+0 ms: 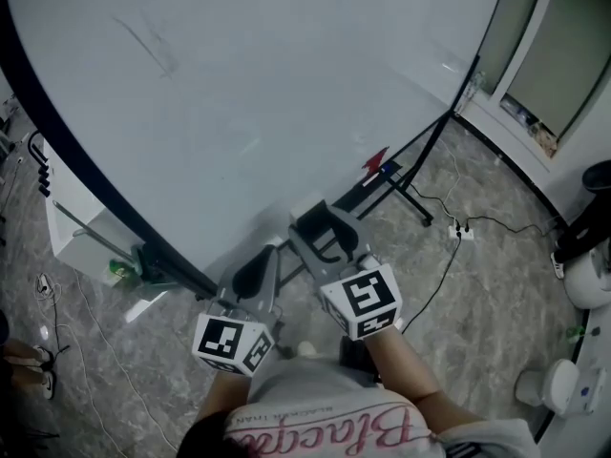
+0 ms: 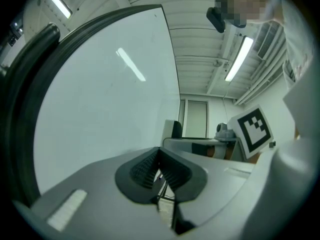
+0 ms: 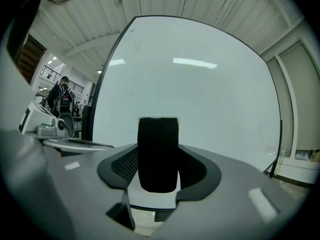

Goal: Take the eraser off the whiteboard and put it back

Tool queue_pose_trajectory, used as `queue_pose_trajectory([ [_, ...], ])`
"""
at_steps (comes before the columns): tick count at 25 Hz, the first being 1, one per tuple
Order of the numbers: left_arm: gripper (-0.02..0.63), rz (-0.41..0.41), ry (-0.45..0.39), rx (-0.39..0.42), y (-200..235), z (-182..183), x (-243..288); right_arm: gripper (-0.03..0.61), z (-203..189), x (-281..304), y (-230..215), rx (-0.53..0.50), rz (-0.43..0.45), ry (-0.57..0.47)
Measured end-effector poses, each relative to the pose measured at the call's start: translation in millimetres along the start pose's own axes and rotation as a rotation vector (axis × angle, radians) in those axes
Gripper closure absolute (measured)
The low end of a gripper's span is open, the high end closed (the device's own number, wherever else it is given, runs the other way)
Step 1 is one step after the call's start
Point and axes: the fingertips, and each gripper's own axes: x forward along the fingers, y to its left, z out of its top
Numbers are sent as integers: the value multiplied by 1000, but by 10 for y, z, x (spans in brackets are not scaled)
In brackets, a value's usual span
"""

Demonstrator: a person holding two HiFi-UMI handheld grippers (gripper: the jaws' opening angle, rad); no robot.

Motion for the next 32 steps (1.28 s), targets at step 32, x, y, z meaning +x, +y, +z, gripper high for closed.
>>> queue_pose_trajectory([
  [32,615,-5,-58,19,37,162,-98,350,136,-79,33,0,3,-43],
])
